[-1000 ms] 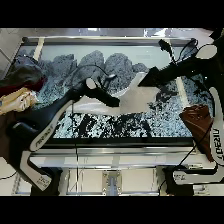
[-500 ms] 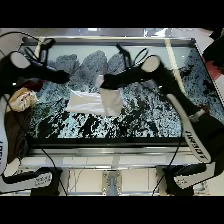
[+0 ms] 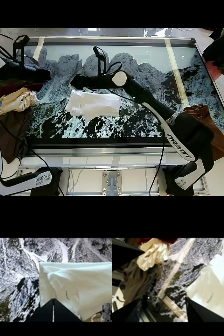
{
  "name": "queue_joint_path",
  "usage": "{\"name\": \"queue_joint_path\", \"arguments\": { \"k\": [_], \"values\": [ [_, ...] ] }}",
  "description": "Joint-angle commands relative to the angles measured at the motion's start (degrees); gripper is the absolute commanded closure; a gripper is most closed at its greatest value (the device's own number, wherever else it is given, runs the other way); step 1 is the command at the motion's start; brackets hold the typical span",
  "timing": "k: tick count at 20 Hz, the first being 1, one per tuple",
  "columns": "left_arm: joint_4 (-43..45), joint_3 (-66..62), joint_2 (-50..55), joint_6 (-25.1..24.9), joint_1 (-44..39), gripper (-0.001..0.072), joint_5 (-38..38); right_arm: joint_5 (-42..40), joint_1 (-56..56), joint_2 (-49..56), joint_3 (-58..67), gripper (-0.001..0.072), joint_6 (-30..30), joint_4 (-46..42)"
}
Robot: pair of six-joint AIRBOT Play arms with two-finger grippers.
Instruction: Fold the shirts.
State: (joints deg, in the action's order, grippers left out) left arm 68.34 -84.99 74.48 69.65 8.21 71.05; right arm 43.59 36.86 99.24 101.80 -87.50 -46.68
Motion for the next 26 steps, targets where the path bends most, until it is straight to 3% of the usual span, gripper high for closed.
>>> {"name": "queue_joint_path", "arguments": {
  "k": [1,4,6,10,15,18,22,23,24,25,26],
  "values": [
    [0.07,0.02,-0.13,0.00,0.48,0.0695,0.22,20.11,-6.58,0.26,4.39,0.0128,-0.83,-15.15],
    [0.04,0.02,-0.13,0.00,0.48,0.0695,0.22,30.64,-14.99,0.55,2.45,0.0128,-4.20,-27.34],
    [0.02,0.02,-0.11,0.02,0.46,0.0695,0.22,27.47,-19.76,0.63,-2.54,0.0127,-6.12,-26.05],
    [0.02,0.02,-0.02,0.02,0.46,0.0695,0.22,17.77,-24.44,2.54,-15.76,0.0127,-5.92,-11.21],
    [0.00,0.02,-0.02,0.00,0.46,0.0695,0.52,18.01,-25.70,10.69,-19.56,0.0125,5.01,14.88],
    [0.00,0.02,-0.02,0.00,0.46,0.0695,1.20,12.63,-24.22,12.00,-19.54,0.0124,5.90,18.88],
    [0.00,0.02,-0.02,0.00,0.46,0.0696,1.31,12.33,-20.65,12.50,-19.52,0.0128,6.29,21.57],
    [0.00,0.02,-0.02,0.00,0.46,0.0695,1.31,12.52,-19.61,12.50,-19.43,0.0153,6.91,21.90],
    [0.00,0.02,-0.02,0.00,0.46,0.0695,1.31,12.72,-18.56,12.48,-19.41,0.0287,7.80,22.64],
    [0.00,0.02,-0.02,0.00,0.46,0.0695,1.33,12.76,-17.68,12.48,-19.41,0.0468,7.85,23.39],
    [0.02,0.02,-0.02,0.00,0.46,0.0695,1.36,12.81,-16.96,12.41,-19.41,0.0698,7.76,24.87]
  ]
}}
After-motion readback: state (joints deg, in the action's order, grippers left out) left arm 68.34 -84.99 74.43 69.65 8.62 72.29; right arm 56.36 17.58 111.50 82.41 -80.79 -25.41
